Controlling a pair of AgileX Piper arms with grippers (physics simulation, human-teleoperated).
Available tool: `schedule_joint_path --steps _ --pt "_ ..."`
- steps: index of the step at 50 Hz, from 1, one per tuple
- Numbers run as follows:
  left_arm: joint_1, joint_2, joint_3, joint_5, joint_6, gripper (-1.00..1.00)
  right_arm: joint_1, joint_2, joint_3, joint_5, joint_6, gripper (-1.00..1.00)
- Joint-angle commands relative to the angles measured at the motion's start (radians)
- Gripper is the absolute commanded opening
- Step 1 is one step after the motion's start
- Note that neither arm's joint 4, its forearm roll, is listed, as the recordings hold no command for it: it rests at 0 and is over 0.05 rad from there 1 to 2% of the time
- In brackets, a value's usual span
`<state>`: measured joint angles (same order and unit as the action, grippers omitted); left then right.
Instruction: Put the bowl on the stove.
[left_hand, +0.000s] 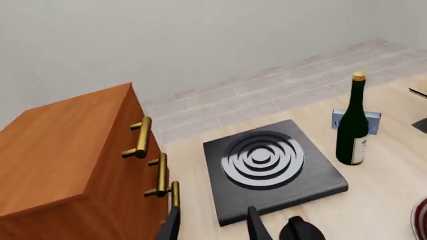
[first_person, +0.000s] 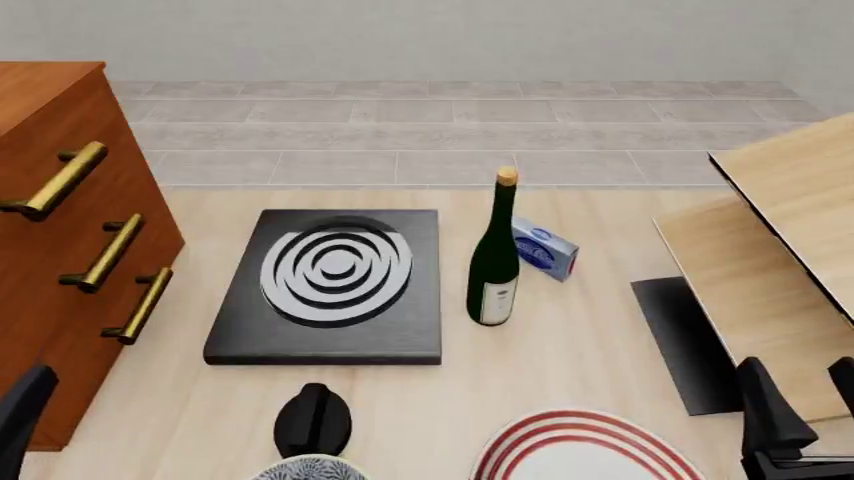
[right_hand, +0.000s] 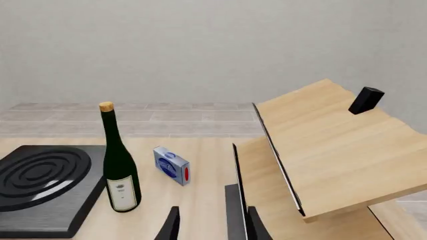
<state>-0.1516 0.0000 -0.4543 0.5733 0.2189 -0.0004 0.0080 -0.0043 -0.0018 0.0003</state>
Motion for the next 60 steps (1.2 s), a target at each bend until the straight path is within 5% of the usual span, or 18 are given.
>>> schedule_joint_path --steps 1,9,23,60 --pt "-0.004 0.0 -0.095 0.178 0.027 1.0 0.0 0.0 0.0 0.0 0.0 1.0" --pt "-0.001 0.0 -0.114 0.254 0.03 1.0 0.0 0.0 0.0 0.0 0.0 1.0" --pt "-0.116 0.0 -0.082 0.371 0.003 1.0 0.0 0.0 0.0 0.0 0.0 1.0" --pt "-0.176 0.003 0.06 0.385 -0.011 1.0 0.0 0.0 0.0 0.0 0.0 1.0"
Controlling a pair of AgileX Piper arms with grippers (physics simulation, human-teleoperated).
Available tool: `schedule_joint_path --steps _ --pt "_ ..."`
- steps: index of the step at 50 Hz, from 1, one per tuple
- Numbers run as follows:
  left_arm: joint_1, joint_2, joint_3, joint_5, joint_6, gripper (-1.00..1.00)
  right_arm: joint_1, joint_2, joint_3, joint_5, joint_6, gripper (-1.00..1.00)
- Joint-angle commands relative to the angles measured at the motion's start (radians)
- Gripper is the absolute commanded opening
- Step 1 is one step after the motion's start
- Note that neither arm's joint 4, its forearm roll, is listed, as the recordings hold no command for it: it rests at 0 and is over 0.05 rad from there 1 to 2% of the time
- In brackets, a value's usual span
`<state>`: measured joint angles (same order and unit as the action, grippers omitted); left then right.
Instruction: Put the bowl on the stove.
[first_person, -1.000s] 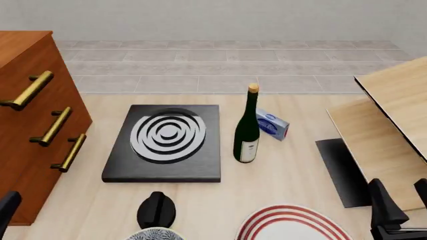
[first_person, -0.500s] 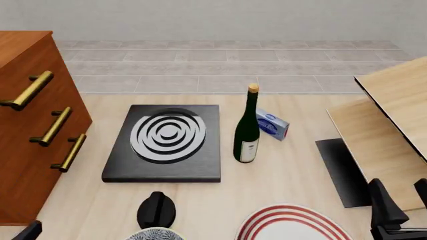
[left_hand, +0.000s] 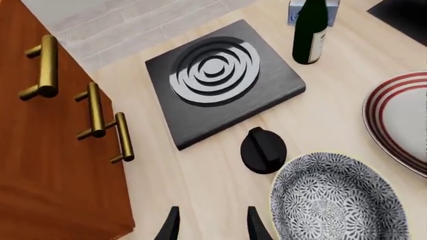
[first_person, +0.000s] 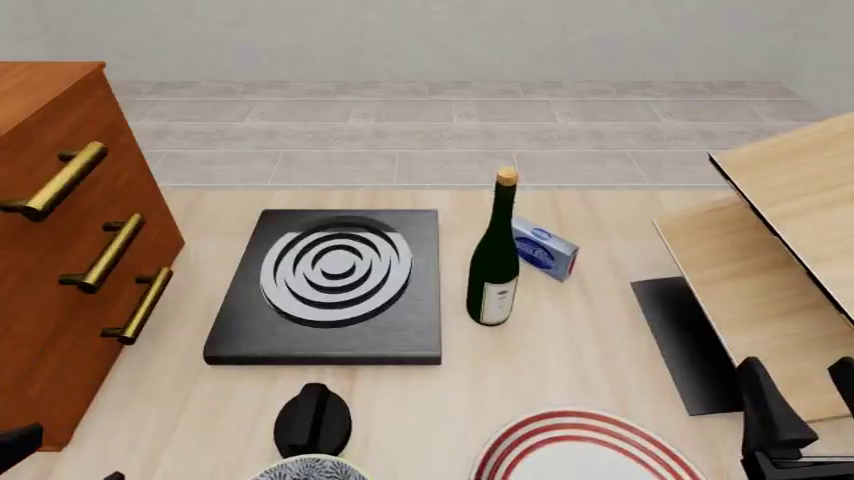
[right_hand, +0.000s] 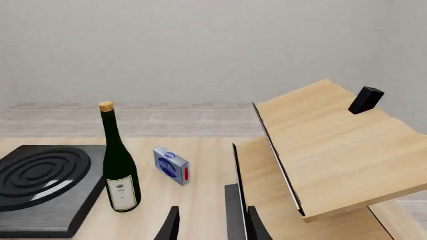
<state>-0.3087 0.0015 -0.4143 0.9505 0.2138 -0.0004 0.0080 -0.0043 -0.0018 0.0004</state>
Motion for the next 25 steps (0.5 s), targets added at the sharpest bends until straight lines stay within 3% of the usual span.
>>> schedule_joint_path --steps 1,20,25 --pt "-0.019 0.001 0.02 0.008 -0.006 1.0 0.0 0.0 0.0 0.0 0.0 1.0" --pt "-0.061 0.016 0.018 -0.009 -0.039 1.0 0.0 0.0 0.0 0.0 0.0 1.0" --pt "-0.092 0.03 0.065 -0.036 -0.06 1.0 0.0 0.0 0.0 0.0 0.0 1.0"
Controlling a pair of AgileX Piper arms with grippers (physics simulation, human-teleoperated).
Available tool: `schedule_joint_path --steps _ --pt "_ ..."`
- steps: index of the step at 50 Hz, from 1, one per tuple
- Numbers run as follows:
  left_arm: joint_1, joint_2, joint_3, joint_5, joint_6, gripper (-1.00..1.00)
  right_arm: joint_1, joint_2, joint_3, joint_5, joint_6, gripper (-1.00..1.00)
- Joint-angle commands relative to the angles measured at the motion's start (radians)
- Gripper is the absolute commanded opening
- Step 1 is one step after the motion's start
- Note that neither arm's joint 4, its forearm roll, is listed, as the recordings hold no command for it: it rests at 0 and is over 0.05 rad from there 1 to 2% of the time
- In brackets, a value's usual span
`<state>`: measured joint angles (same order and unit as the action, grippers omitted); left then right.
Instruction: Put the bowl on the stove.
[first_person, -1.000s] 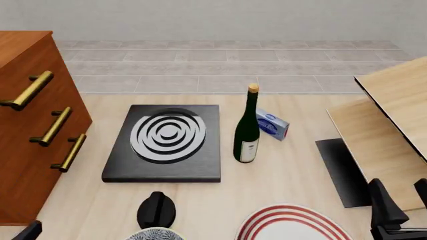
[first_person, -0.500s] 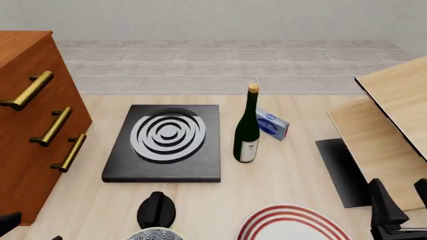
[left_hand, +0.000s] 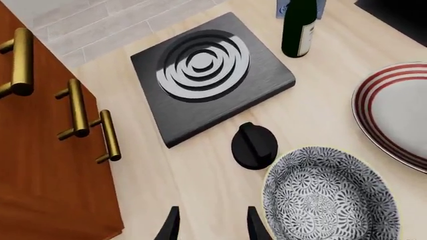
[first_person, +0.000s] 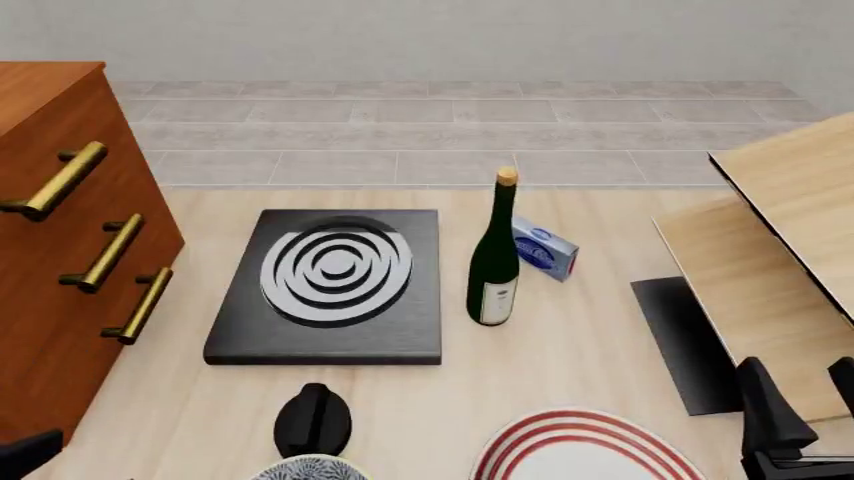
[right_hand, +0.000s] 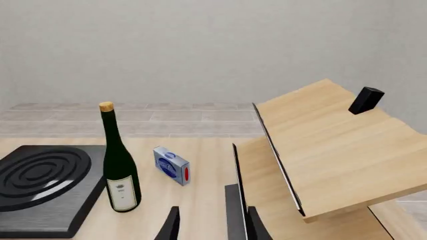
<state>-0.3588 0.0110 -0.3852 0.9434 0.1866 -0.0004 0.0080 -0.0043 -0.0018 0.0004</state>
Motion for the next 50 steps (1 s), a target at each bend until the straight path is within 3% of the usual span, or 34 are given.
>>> schedule_joint_path --steps 1,9,28,50 --pt "-0.042 0.025 0.036 -0.03 -0.035 1.0 0.0 0.0 0.0 0.0 0.0 1.0" --pt "-0.11 0.1 0.059 -0.085 -0.096 1.0 0.0 0.0 0.0 0.0 0.0 1.0" --pt "-0.185 0.173 0.112 -0.154 -0.15 1.0 0.0 0.0 0.0 0.0 0.0 1.0" --pt "-0.178 0.169 0.128 -0.151 -0.149 1.0 0.0 0.0 0.0 0.0 0.0 1.0"
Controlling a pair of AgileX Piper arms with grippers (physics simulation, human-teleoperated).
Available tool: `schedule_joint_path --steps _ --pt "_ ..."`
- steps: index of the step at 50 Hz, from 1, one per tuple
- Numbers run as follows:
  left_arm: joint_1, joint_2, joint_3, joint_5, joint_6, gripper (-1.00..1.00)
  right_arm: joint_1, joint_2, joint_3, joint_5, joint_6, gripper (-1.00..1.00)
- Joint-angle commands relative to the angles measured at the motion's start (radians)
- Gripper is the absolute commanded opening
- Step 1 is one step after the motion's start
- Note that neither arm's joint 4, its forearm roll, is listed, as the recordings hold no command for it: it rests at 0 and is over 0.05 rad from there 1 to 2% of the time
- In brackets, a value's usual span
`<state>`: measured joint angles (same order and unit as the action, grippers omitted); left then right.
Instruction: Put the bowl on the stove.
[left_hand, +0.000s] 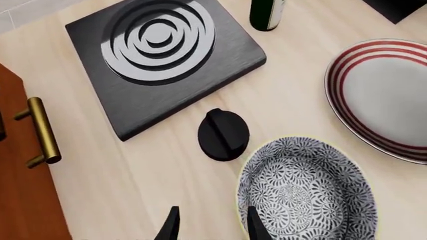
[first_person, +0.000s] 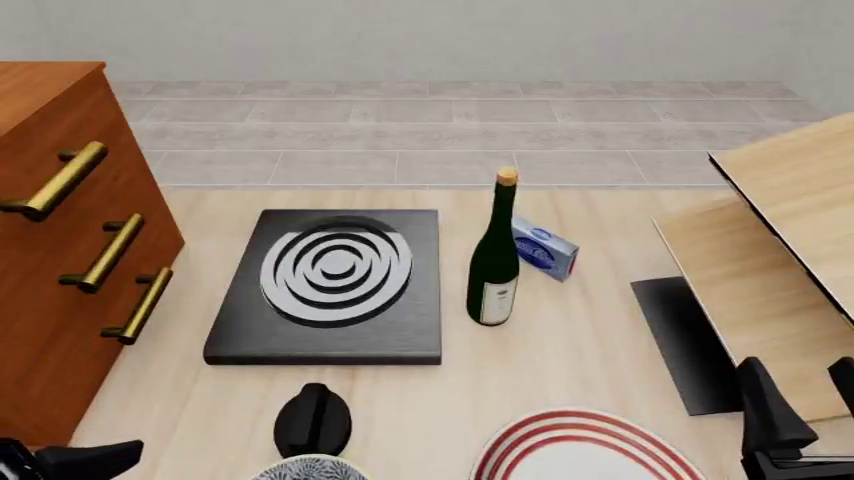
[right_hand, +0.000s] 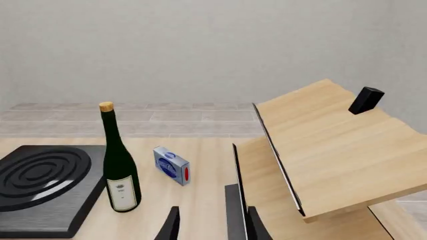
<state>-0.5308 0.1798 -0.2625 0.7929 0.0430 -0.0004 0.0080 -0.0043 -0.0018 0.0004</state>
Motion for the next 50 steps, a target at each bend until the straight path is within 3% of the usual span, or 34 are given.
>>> schedule_joint_path --steps 1,50 --pt "-0.01 -0.002 0.003 -0.002 -0.007 1.0 0.0 0.0 0.0 0.0 0.0 1.0" --pt "-0.095 0.253 0.146 -0.339 -0.091 1.0 0.0 0.0 0.0 0.0 0.0 1.0"
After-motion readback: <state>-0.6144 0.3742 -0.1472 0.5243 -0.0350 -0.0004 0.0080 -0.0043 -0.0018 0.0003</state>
